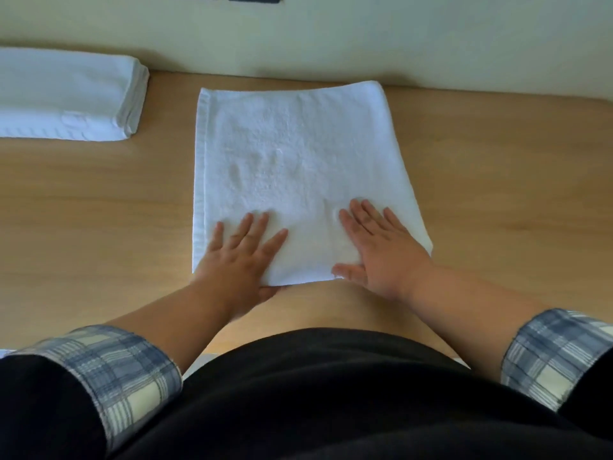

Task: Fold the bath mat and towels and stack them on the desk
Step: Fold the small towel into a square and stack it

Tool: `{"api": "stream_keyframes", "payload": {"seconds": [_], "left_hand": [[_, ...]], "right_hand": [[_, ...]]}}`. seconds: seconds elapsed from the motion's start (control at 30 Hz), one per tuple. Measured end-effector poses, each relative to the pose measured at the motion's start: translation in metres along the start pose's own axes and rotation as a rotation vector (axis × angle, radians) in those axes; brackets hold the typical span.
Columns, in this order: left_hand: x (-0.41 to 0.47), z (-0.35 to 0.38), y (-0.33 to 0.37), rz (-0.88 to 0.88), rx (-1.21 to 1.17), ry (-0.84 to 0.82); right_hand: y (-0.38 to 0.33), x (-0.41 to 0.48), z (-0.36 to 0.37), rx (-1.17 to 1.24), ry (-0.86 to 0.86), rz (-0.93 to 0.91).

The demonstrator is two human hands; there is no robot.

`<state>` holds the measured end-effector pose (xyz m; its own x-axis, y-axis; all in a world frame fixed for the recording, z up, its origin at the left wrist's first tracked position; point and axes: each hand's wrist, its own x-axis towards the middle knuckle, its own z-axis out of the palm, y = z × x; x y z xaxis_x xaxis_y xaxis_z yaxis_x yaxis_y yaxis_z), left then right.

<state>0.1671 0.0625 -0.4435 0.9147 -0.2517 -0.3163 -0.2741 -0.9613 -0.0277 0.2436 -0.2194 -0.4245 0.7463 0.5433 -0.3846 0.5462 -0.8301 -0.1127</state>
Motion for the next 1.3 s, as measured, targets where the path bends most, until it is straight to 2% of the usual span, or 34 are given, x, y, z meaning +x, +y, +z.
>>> {"api": "stream_keyframes", "payload": {"seconds": [0.27,0.4,0.5,0.6,0.87,1.03,1.3], "left_hand": [[-0.015,0.008,-0.019,-0.002,0.095,0.014],[-0.016,-0.002,-0.020,-0.013,0.117,-0.005],[-0.015,-0.016,-0.023,-0.029,0.038,-0.034],[-0.015,-0.026,-0.031,-0.039,-0.073,0.003],[-0.019,-0.022,-0.035,-0.055,0.025,0.030],[-0.025,-0.020,-0.039,-0.118,0.010,0.036],[-0.060,-0.062,-0.069,-0.081,-0.086,-0.021]], "right_hand": [[0.028,-0.025,0.020,-0.089,0.087,0.163],[0.029,-0.038,0.020,-0.205,0.112,0.142],[0.026,-0.041,0.017,-0.339,0.110,0.149],[0.024,-0.039,0.011,-0.367,0.112,0.173],[0.019,-0.046,0.007,-0.221,0.133,0.177],[0.017,-0.055,0.001,-0.215,0.235,0.128],[-0.019,-0.088,-0.040,0.050,0.153,0.199]]}}
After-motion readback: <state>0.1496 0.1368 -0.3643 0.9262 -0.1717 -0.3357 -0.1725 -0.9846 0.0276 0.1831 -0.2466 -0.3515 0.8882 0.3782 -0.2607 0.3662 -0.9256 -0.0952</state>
